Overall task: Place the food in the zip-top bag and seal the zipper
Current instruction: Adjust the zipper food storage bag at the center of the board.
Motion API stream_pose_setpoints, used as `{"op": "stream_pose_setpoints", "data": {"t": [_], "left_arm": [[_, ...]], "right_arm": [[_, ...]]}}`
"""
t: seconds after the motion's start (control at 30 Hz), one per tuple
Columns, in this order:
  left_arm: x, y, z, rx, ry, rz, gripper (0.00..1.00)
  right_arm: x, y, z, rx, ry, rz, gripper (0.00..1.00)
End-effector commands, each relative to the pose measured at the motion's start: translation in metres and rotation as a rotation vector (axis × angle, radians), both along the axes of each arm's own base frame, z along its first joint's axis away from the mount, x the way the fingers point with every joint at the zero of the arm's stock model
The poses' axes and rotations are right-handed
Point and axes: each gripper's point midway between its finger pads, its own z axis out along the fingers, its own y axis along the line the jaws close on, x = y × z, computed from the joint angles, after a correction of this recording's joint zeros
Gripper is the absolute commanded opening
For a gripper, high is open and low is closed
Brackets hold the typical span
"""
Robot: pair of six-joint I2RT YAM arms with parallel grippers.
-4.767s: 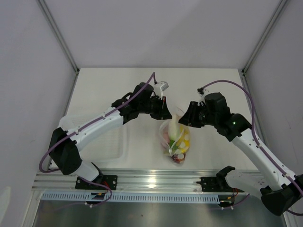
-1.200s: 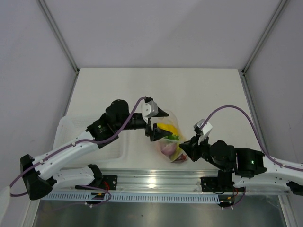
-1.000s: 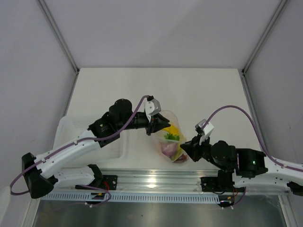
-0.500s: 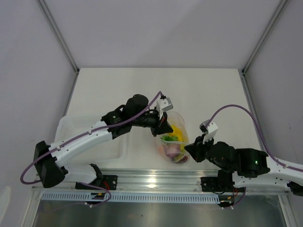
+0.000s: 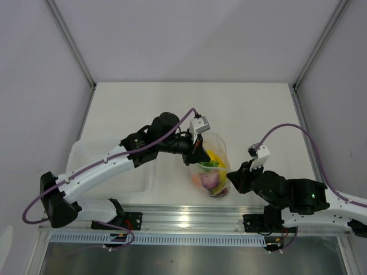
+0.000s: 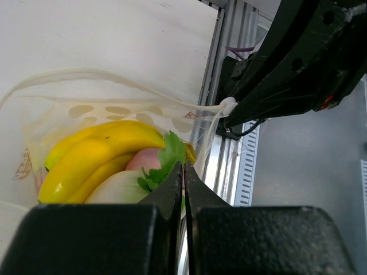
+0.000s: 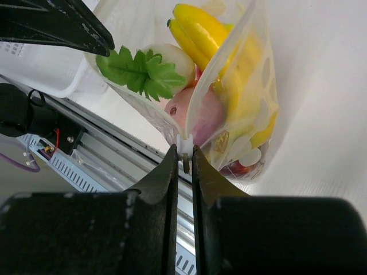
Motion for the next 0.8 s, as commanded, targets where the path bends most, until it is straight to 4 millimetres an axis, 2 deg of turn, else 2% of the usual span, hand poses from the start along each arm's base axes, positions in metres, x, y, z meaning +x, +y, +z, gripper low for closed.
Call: {"op": "stream_pose_setpoints", "data": {"t": [0.0, 0.03, 0.07, 0.13, 0.17, 0.23, 0.37, 0.57, 0.63, 0.77], "left_arm": [[0.001, 0.002, 0.002, 0.099, -0.025, -0.020, 0.00], [0.003, 0.004, 0.000, 0.130, -0.022, -0.013, 0.01], [0.002, 0.010, -0.019, 0.214, 0.019, -0.010, 0.00], [0.004, 0.011, -0.014, 0.239, 0.002, -0.022, 0.01], [0.003, 0.014, -0.018, 0.264, 0.012, -0.023, 0.01], [0.014, 0.015, -0.019, 0.293, -0.008, 0.026, 0.01], [0.015, 0.013, -0.030, 0.337, 0.019, 0.014, 0.00], [0.006, 0.015, -0.065, 0.428, 0.066, 0.009, 0.00], [0.003, 0.020, -0.085, 0.483, 0.099, 0.023, 0.01], [-0.007, 0.020, -0.109, 0.525, 0.125, -0.006, 0.01]], "right_arm": [[0.006, -0.001, 0.024, 0.055, -0.017, -0.038, 0.00], [0.005, 0.000, 0.025, 0.056, -0.017, -0.033, 0.00], [0.004, 0.002, 0.024, 0.052, -0.014, -0.024, 0.00], [0.003, 0.004, 0.022, 0.045, -0.014, -0.015, 0.00], [0.003, 0.006, 0.023, 0.048, -0.015, -0.009, 0.00], [0.003, 0.009, 0.020, 0.032, -0.013, -0.002, 0.00], [0.002, 0.015, 0.019, 0.022, -0.012, 0.011, 0.00], [0.003, 0.011, 0.026, 0.056, -0.023, 0.003, 0.00], [0.003, 0.009, 0.028, 0.065, -0.025, 0.000, 0.00], [0.002, 0.006, 0.028, 0.071, -0.023, -0.003, 0.00]]}}
